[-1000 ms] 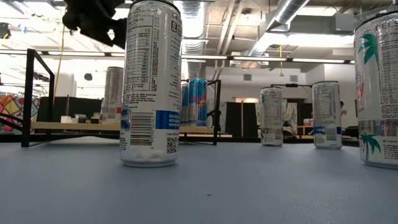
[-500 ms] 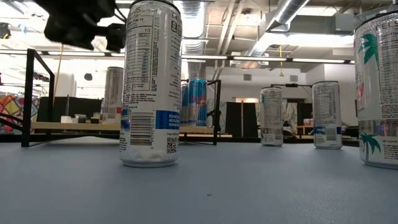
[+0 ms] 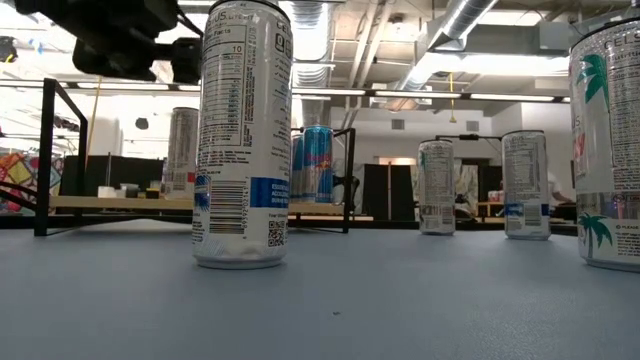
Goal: Place canned beverage on shelf
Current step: Put the bottom left white and pink soda can on the shelf
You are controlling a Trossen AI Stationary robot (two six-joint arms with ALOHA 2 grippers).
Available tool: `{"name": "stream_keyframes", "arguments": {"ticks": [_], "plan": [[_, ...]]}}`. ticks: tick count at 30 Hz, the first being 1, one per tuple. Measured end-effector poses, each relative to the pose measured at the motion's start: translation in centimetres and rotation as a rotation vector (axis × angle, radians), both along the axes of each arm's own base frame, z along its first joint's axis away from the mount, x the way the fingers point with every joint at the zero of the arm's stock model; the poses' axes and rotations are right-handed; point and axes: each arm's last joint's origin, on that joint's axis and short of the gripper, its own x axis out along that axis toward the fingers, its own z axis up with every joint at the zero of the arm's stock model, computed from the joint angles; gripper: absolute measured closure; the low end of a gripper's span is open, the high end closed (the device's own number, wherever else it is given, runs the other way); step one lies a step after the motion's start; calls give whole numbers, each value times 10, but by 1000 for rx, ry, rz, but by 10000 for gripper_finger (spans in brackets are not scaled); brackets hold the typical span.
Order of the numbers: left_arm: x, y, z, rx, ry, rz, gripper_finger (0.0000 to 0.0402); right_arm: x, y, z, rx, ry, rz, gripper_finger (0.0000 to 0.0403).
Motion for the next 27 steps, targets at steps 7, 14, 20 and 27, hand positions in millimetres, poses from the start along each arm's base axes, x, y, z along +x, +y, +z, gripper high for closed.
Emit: {"name": "stream_keyframes", "arguments": {"ticks": [7, 14, 20, 27], "plan": [[-8, 2, -27, -9, -46, 5, 49, 1, -1, 0, 1, 0, -4, 69], [-14, 5, -44, 7, -28, 14, 49, 7, -9, 1, 8, -11, -36, 69], [-13, 15, -46, 10, -33, 71, 49, 12, -17, 1, 8, -11, -61, 69], [0, 20, -43, 7, 0, 108, 49, 11, -16, 1, 10, -9, -57, 69]]}}
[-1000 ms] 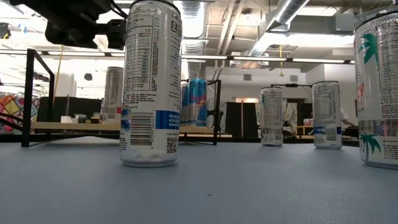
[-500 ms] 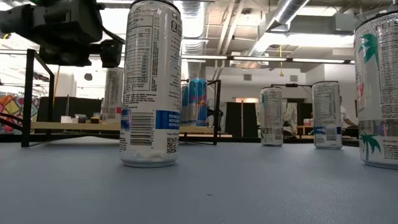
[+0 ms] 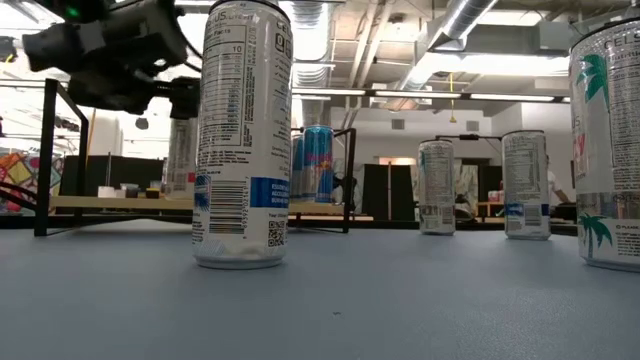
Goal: Place canned beverage on shelf
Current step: Put the bottom left white and pink soda can on the shelf
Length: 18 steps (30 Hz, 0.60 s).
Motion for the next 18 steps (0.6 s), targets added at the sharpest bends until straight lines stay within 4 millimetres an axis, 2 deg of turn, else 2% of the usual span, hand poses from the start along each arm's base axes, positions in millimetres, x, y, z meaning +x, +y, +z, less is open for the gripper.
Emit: {"name": "stream_keyframes", "arguments": {"ticks": [3, 9, 14, 18], "plan": [[7, 1, 1, -34, -2, -6, 51, -1, 0, 0, -2, 3, 2, 69], [6, 13, 0, -80, 24, 31, 80, -1, 1, 0, -4, 6, 6, 69], [6, 17, -1, -107, 17, 38, 138, -2, 2, 0, 0, 6, 6, 69], [8, 11, -2, -167, -2, -15, 195, -3, 4, 0, 2, 5, 8, 69]]}}
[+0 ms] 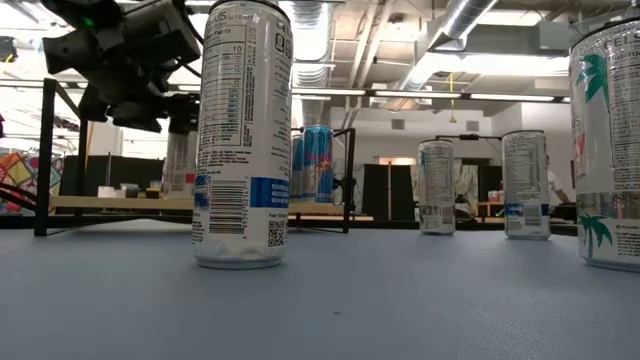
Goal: Place canned beverage on shelf
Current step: Put the bottom left white and pink soda can on the shelf
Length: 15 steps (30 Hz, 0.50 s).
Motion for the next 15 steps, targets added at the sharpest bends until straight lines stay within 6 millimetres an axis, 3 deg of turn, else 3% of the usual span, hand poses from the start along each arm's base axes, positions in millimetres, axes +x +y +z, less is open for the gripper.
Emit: {"name": "stream_keyframes", "arguments": {"ticks": [10, 13, 15], "plan": [[6, -32, 2, -95, -84, -184, 331, 0, 1, 0, -10, -5, 14, 69], [14, -53, 20, -146, -126, -301, 364, 2, 1, 4, -46, -43, 49, 69], [18, -69, 46, -132, -111, -394, 384, 5, -5, 11, -96, -106, 48, 69]]}}
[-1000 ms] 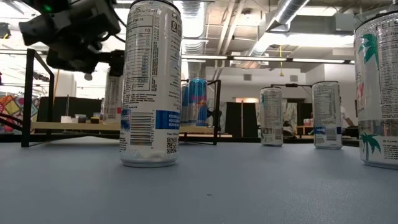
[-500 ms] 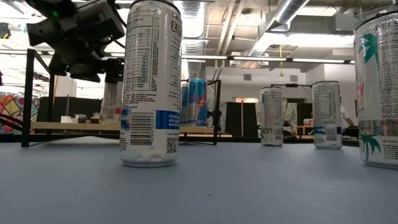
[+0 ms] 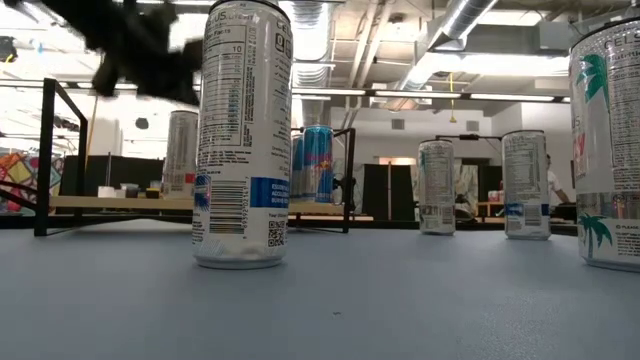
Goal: Place canned beverage on shelf
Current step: Put the bottom left white and pink soda can on the shelf
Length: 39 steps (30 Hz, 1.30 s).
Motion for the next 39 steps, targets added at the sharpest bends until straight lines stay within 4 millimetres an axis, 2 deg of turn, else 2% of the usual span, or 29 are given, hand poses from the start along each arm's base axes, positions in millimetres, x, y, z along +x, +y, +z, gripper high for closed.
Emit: {"name": "stream_keyframes", "arguments": {"ticks": [3, 7, 10, 13, 16, 19, 22, 25, 29, 31, 35, 39], "plan": [[2, -19, 51, 62, 30, -137, 398, 8, -18, 19, -72, -111, -23, 69], [-8, -35, 121, 167, 45, -256, 382, 24, -52, 49, -168, -194, -43, 69], [-21, -45, 159, 235, 68, -354, 353, 41, -80, 65, -195, -245, -48, 69], [-35, -53, 184, 300, 92, -444, 311, 61, -108, 71, -157, -285, 18, 69], [-51, -62, 199, 367, 125, -538, 260, 79, -136, 78, -92, -352, 64, 69], [-66, -67, 216, 391, 102, -588, 208, 99, -166, 85, -80, -420, 34, 69], [-81, -69, 230, 385, 62, -583, 162, 131, -192, 75, -93, -413, -18, 69], [-92, -71, 234, 385, 50, -551, 131, 164, -215, 61, -104, -391, -61, 69], [-103, -71, 233, 418, 79, -537, 114, 197, -241, 60, -126, -444, -104, 69], [-107, -73, 232, 423, 80, -547, 114, 212, -252, 45, -135, -497, -123, 69], [-111, -76, 232, 388, 35, -574, 115, 231, -275, 12, -116, -536, -206, 69], [-114, -77, 229, 359, 0, -571, 115, 235, -292, -3, -90, -489, -272, 69]]}}
